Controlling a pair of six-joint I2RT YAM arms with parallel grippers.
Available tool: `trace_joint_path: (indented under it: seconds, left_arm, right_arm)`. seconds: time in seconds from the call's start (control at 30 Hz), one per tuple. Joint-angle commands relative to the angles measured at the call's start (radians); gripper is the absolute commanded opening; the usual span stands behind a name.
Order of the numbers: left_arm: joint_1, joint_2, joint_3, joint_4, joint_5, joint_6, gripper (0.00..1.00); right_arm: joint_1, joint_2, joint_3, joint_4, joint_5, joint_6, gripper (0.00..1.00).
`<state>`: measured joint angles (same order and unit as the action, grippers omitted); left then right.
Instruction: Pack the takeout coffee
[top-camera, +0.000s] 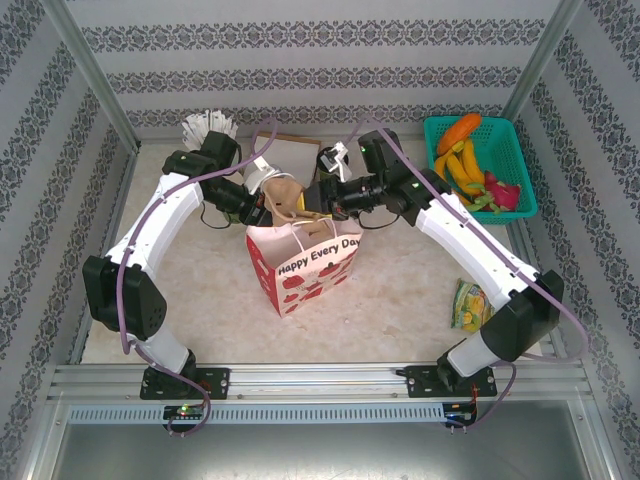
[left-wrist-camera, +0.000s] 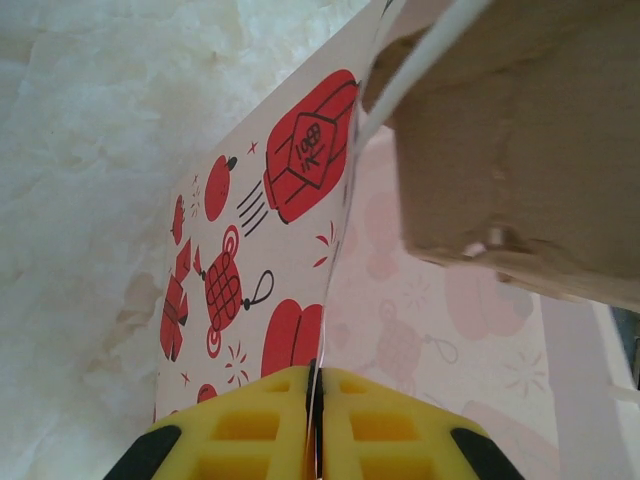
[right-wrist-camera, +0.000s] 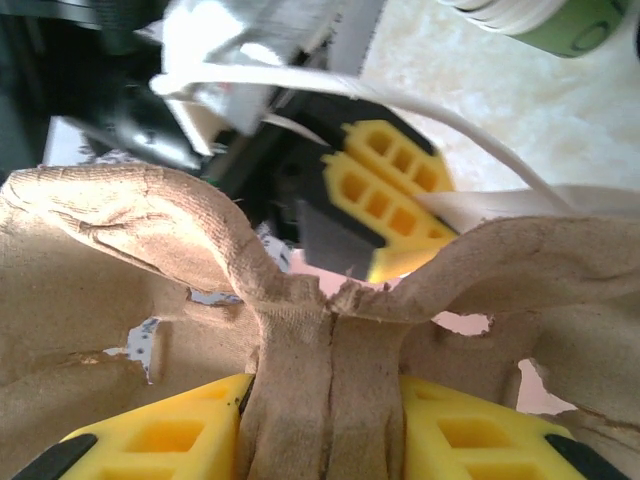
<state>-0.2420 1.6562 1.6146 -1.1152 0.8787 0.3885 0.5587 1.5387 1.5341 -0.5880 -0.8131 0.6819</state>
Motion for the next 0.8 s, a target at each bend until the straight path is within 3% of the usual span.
trace_joint_path:
  seconds: [0.0, 0.17, 0.4, 0.53, 0.63, 0.77]
  left_arm:
    - [-0.010, -0.011, 0.025, -0.025, -0.010, 0.021, 0.12]
    - [-0.010, -0.018, 0.021, -0.016, -0.010, 0.018, 0.12]
    - [-0.010, -0.012, 0.019, -0.015, -0.012, 0.015, 0.16]
    - [-0.010, -0.042, 0.016, -0.039, -0.015, 0.046, 0.40]
    - [-0.010, -0.133, -0.040, -0.018, -0.033, 0.084, 0.68]
    - [-0.010, -0.293, -0.132, 0.025, -0.085, 0.138, 0.82]
  right_arm:
    - [0.001, 0.020, 0.032, -0.128, 0.100, -0.065, 0.38]
    - [0.006, 0.002, 0.015, -0.152, 0.144, -0.081, 0.38]
    - [0.014, -0.022, 0.052, -0.053, 0.078, -0.045, 0.38]
    - [0.013, -0.024, 0.067, -0.066, 0.117, -0.060, 0.37]
    - [0.007, -0.021, 0.051, -0.053, 0.124, -0.050, 0.37]
    - [0.009, -0.019, 0.037, -0.042, 0.132, -0.042, 0.37]
